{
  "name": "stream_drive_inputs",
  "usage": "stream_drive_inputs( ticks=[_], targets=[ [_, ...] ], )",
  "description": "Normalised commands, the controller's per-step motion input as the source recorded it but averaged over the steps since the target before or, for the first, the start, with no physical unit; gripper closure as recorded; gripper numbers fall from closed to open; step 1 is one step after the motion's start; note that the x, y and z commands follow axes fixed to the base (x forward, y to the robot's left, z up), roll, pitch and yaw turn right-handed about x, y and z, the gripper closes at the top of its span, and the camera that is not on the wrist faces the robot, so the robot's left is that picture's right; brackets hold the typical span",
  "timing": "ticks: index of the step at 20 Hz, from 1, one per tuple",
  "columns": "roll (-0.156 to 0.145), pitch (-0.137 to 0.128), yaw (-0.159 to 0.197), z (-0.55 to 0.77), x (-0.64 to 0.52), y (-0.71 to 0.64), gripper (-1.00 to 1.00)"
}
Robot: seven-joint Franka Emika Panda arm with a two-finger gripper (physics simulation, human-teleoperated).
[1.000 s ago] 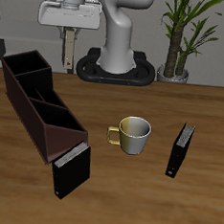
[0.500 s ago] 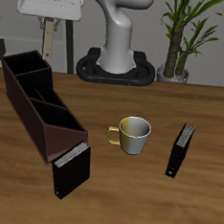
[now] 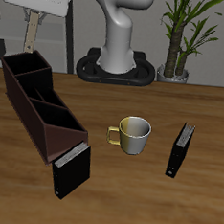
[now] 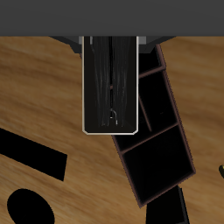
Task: Place the yellow book into the right desk caddy's back compartment
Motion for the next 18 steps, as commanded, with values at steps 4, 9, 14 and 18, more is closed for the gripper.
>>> stream_drive_inputs(
  ticks=[4,9,14,18],
  targets=[
    [-0.058,-0.036,0.037,0.06,0.21,-0.10,1.00],
    [-0.007,-0.027,0.048,0.05,0.23,0.03,1.00],
    [0.000,-0.022,0.057,-0.02,0.17,0.05,1.00],
    [0.018,0.021,0.063,-0.17,0.40,0.13,1.00]
  ],
)
